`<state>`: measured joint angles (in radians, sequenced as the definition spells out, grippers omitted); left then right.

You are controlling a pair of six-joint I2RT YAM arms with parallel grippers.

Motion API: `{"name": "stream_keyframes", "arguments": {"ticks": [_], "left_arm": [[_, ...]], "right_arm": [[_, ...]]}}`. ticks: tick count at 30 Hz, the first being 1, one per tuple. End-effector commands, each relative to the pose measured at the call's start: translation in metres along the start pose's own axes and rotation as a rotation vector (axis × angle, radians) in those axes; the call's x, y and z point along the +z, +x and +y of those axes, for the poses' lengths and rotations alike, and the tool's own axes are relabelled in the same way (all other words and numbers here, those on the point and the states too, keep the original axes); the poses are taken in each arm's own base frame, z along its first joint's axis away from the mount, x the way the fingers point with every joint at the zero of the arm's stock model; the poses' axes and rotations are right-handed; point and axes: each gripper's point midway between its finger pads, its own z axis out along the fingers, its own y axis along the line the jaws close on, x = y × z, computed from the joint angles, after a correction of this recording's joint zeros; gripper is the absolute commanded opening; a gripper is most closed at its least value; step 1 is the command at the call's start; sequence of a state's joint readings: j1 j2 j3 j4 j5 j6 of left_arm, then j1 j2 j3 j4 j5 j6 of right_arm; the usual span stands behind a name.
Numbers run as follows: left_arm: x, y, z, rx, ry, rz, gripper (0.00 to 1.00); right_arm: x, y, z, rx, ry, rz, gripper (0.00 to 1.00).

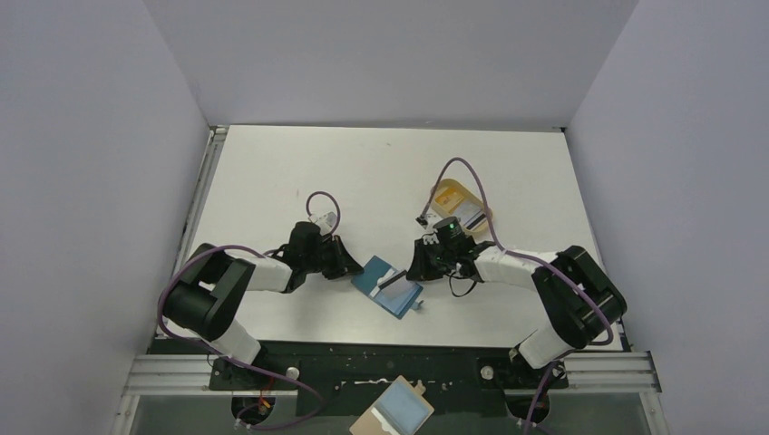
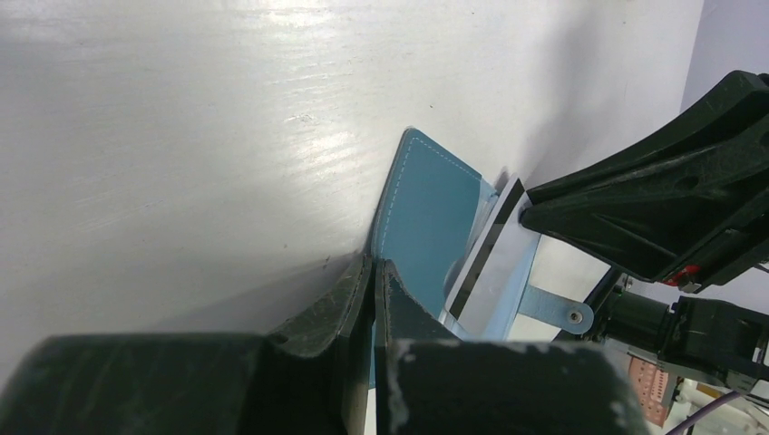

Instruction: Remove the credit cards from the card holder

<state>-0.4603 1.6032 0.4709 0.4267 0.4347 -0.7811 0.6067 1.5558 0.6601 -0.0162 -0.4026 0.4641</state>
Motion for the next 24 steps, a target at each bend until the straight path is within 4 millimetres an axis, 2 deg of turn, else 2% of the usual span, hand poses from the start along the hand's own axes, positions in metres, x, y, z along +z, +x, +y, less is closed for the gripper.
{"name": "stream_keyframes", "arguments": {"ticks": [1, 2, 11, 15, 24], "left_arm": [[-0.004, -0.008, -0.005, 0.020, 0.027, -0.027, 0.00], [-0.004, -0.009, -0.006, 0.021, 0.028, -0.028, 0.00], [-0.006, -0.010, -0.008, 0.029, 0.041, -0.029, 0.00], [-0.007, -0.010, -0.010, 0.031, 0.046, -0.029, 0.00], [-0.008, -0.012, -0.013, 0.031, 0.063, -0.034, 0.00]], "right_arm": [[0.002, 0.015, -0.013, 0.036, 0.016, 0.032, 0.03], [0.001, 0.014, -0.015, 0.041, 0.018, 0.029, 0.00], [-0.020, -0.002, -0.040, 0.122, 0.013, -0.039, 0.00], [-0.029, -0.020, -0.034, 0.124, -0.038, -0.123, 0.00], [-0.046, -0.057, 0.000, 0.109, -0.235, -0.249, 0.00]]}}
